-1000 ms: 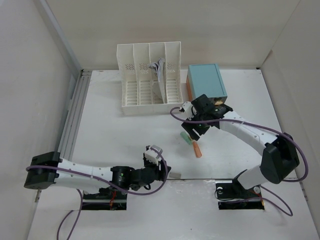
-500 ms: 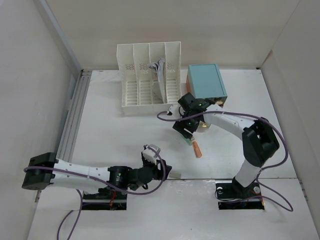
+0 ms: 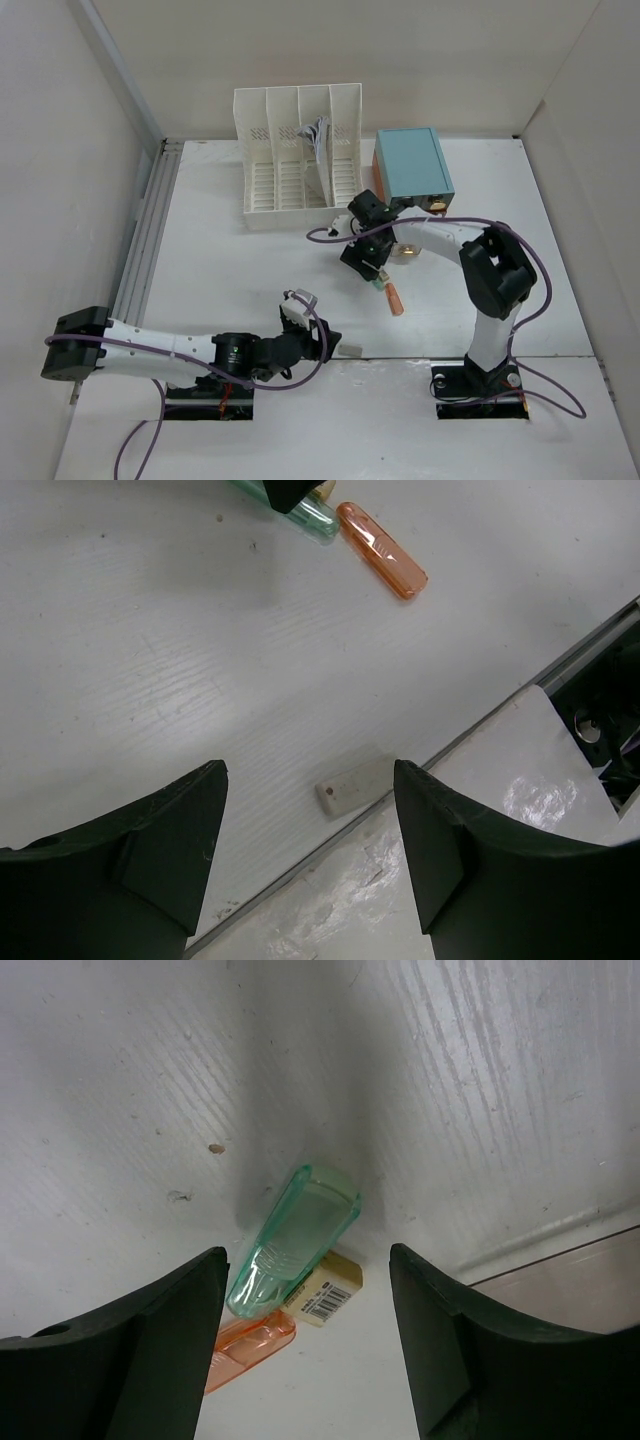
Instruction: Organize the desk
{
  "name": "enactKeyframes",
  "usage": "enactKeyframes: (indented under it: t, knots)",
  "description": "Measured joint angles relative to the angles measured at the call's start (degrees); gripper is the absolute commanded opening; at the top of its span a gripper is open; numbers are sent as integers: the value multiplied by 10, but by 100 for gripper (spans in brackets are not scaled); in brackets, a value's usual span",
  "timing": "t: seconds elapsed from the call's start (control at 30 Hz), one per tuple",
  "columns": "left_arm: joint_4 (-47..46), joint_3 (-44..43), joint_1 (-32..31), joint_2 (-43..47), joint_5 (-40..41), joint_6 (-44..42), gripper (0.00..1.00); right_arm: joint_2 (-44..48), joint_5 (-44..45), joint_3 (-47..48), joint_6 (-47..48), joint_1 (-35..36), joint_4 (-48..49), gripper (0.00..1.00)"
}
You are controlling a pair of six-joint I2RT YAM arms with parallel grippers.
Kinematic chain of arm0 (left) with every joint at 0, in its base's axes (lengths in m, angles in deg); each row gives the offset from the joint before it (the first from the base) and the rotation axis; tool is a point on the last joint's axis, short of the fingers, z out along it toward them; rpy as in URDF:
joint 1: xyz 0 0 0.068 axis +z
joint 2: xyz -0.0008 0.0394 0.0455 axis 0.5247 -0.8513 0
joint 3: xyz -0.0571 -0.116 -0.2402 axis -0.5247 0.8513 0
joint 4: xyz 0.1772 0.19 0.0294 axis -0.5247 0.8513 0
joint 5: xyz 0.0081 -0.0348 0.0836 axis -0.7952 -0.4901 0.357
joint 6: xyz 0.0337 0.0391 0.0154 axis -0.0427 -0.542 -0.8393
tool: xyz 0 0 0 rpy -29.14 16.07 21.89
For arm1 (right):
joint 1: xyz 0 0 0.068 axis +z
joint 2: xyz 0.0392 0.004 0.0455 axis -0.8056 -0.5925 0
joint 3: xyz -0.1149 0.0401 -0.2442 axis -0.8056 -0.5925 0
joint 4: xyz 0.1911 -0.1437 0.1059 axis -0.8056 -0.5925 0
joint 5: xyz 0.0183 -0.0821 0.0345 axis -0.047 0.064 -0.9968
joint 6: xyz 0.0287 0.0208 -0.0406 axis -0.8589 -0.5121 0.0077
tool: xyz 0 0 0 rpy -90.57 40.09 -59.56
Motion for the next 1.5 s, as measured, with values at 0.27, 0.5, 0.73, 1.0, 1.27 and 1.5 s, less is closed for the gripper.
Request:
enactKeyframes:
  t: [0.27,0.5,0.73,1.0,1.27,1.5]
  knots:
    - [0,0,0,-2,0,0,64,-10,-8,11,-7,5,18,71]
    - [0,0,0,-1,0,0,64,-25,-5,11,-32,8,37,66]
    - [0,0,0,2,0,0,64,-27,4,5,-47,8,56,59]
    - [-1,0,0,2,0,0,64,-17,17,-15,-51,12,72,59]
    - [-4,0,0,1,0,0,64,-9,21,-26,-59,12,75,48]
    - [-4,0,0,1,0,0,64,-9,21,-28,-66,12,78,9]
